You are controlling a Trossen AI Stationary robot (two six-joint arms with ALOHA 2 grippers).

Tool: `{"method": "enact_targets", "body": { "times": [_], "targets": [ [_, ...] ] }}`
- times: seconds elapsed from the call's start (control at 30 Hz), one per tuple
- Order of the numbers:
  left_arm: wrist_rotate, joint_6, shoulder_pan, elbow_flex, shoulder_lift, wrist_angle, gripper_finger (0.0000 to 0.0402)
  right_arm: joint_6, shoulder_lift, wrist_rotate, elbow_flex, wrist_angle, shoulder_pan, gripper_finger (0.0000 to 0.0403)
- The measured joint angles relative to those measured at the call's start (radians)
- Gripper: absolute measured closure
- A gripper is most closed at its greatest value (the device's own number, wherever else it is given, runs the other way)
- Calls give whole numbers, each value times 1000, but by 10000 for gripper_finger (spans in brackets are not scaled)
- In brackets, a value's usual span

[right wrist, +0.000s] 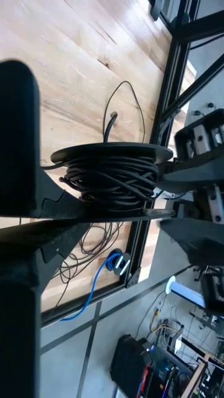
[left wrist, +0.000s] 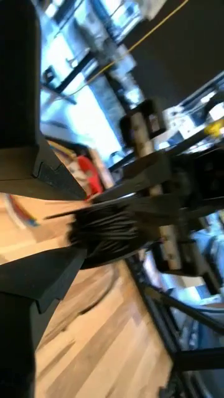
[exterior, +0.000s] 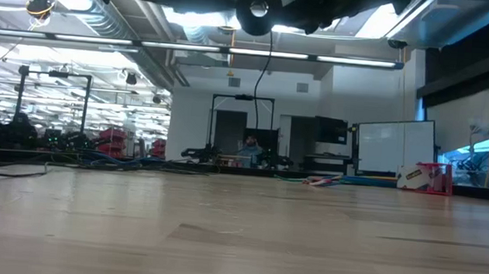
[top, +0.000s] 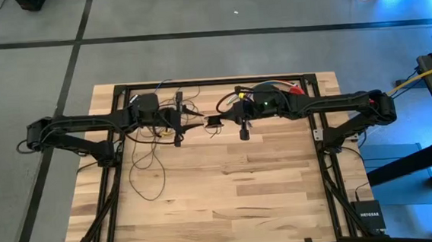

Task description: Coiling cords

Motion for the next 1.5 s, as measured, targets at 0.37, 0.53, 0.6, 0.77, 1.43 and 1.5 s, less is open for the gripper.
{"method": "enact_targets", "body": {
  "times": [0.37,0.53,0.6,0.77,1.43,1.5],
  "targets": [
    [1,3,0,0,-1,22,276,-8,0,-18,0,32,0,402],
    [1,-14,0,0,-1,21,277,-8,4,-27,0,68,0,402],
    [1,-19,0,0,-1,21,283,-8,11,-27,0,75,0,402],
    [1,-19,0,0,0,21,339,-8,26,-39,1,80,0,402],
    [-12,35,0,-1,2,9,398,51,32,-42,8,42,1,386],
    [-14,34,0,-1,2,19,399,55,16,-27,36,-23,1,367]
  ]
}}
